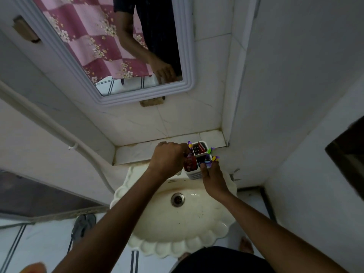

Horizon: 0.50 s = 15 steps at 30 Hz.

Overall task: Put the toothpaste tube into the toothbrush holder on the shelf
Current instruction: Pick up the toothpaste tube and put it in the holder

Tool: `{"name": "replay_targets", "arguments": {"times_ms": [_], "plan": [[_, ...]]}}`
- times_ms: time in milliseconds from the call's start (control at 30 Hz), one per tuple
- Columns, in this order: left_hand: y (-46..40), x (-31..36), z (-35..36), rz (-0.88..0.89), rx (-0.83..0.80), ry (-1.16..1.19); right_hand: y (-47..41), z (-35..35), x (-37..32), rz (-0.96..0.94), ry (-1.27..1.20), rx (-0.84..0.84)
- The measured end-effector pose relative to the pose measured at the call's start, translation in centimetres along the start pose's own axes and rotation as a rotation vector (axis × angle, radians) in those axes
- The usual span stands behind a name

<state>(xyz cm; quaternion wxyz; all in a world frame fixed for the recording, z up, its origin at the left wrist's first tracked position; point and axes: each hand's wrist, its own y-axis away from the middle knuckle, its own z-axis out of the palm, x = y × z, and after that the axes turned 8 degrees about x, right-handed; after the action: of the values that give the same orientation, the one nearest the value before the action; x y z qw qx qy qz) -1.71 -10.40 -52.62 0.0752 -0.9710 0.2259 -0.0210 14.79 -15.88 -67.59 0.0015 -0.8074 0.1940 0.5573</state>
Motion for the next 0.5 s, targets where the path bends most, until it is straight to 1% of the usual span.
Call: {"name": "replay_targets", "arguments": {"times_ms": [133, 333, 433, 500], "plan": [[-0.2, -0.1, 1.1, -0.068, -0.045, 0.047, 0.0, -0.2, 0.0, -0.004, 0.019, -0.002], [-0.9, -0.4, 2.1, -0.102, -0.041, 0.101, -0.1, 0.0, 0.1, -0.001, 0.038, 0.003], [-0.7, -1.0, 2.3, -0.134, -0.037, 0.177, 0.1, -0.1, 0.1, -0.009, 0.003, -0.003], [-0.2, -1.4, 2.6, -0.155, -0.002, 0.271, 0.4, -0.4, 0.4, -0.030, -0.011, -0.017]]}}
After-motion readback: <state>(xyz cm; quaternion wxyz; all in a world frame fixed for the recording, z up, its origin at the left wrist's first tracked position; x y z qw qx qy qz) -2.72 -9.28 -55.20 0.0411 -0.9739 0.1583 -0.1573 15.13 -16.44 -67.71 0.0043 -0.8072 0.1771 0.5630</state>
